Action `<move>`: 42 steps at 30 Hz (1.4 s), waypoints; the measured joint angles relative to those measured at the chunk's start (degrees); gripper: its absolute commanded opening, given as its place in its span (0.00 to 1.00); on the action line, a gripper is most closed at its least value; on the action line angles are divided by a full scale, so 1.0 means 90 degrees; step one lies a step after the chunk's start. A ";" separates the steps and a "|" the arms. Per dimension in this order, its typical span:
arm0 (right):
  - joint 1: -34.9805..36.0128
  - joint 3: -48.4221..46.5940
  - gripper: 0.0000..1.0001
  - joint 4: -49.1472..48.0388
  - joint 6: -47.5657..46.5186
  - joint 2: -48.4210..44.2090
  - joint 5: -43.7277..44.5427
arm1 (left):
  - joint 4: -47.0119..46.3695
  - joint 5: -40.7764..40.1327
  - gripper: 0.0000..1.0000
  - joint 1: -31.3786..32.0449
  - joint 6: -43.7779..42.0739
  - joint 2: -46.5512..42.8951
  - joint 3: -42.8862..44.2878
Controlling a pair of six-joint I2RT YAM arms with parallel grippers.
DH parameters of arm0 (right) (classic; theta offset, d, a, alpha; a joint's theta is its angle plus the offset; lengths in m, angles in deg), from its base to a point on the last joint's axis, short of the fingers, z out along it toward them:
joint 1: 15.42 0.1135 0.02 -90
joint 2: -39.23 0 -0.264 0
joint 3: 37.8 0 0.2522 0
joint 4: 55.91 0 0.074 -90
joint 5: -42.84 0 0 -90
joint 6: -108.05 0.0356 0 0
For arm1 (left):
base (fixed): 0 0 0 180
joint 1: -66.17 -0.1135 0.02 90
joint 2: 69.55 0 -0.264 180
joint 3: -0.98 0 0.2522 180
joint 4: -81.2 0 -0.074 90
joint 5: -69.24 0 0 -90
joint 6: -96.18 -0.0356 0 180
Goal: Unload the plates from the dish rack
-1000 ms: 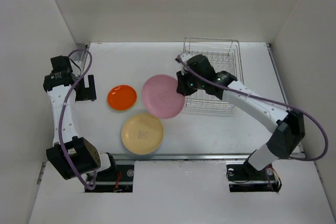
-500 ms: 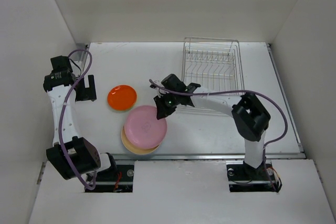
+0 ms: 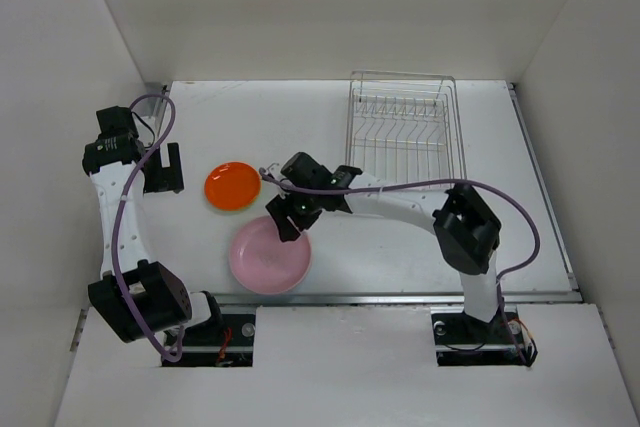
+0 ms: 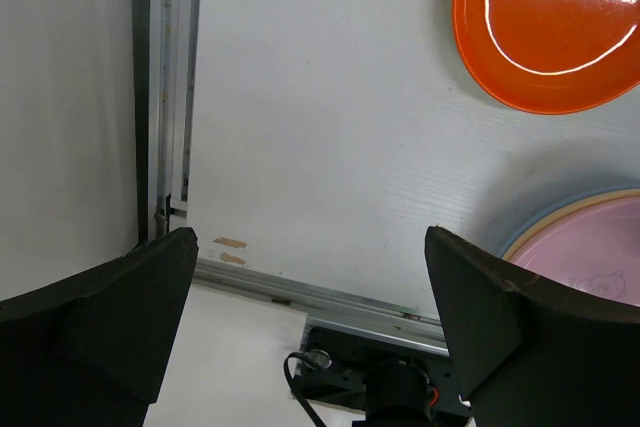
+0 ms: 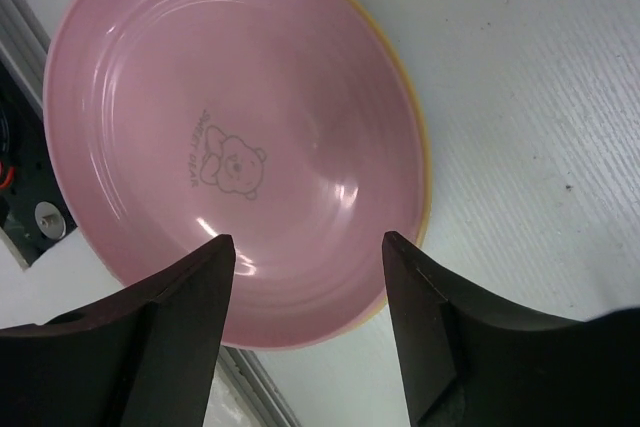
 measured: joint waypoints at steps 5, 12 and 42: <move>0.0083 -0.0024 0.71 0.0189 0.0027 -0.0083 0.0641 | 0.0000 -0.0002 0.96 0.0000 0.0000 0.0002 0.0000; 0.0051 0.0257 1.00 0.0508 0.0784 -0.1940 0.3174 | -0.0075 -0.0204 0.97 0.0000 0.0211 -0.0012 0.0000; -0.0002 0.1430 1.00 0.4558 0.5829 -0.7281 0.9122 | -0.0775 -0.2897 1.00 -0.0012 0.1982 -0.0359 0.0041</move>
